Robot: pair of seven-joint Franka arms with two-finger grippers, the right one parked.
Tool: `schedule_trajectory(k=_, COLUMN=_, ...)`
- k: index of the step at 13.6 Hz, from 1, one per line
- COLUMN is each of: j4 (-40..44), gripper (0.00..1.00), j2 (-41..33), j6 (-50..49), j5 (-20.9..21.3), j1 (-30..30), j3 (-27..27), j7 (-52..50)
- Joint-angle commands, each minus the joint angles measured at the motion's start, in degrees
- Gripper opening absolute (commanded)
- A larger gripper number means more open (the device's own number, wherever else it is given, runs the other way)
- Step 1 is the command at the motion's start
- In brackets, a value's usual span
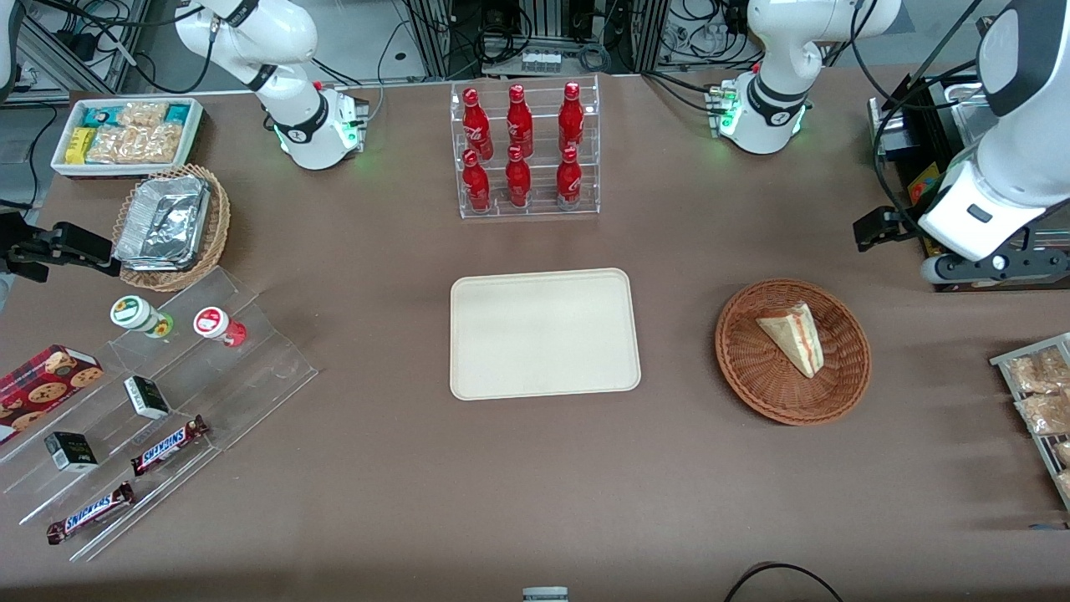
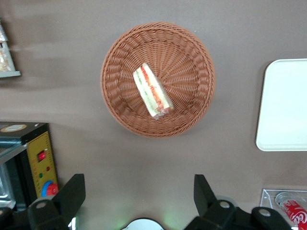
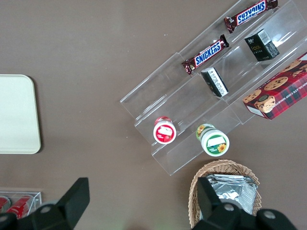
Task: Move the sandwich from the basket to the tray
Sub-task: 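Move the left gripper over the wicker basket toward the sandwich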
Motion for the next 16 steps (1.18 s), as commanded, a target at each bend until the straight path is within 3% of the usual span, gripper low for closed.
schedule_trajectory(k=1, j4=-1.7, gripper=1.00, j2=2.6, j6=3.7, j5=-1.0, j1=-0.1, j3=0.3, j7=0.7)
schedule_trajectory(k=5, j4=-3.7, gripper=1.00, j2=7.1, j6=9.3, j5=-1.1, j1=-0.1, j3=0.3, j7=0.6)
schedule_trajectory(k=11, j4=-14.6, gripper=1.00, j2=10.1, j6=26.2, j5=-1.1, j1=0.1, j3=0.4, j7=-0.3)
schedule_trajectory(k=14, j4=-15.4, gripper=1.00, j2=10.9, j6=26.9, j5=-1.1, j1=0.3, j3=0.5, j7=-1.1)
schedule_trajectory(k=16, j4=-15.4, gripper=1.00, j2=12.0, j6=27.0, j5=-1.3, j1=0.7, j3=0.6, j7=-6.8)
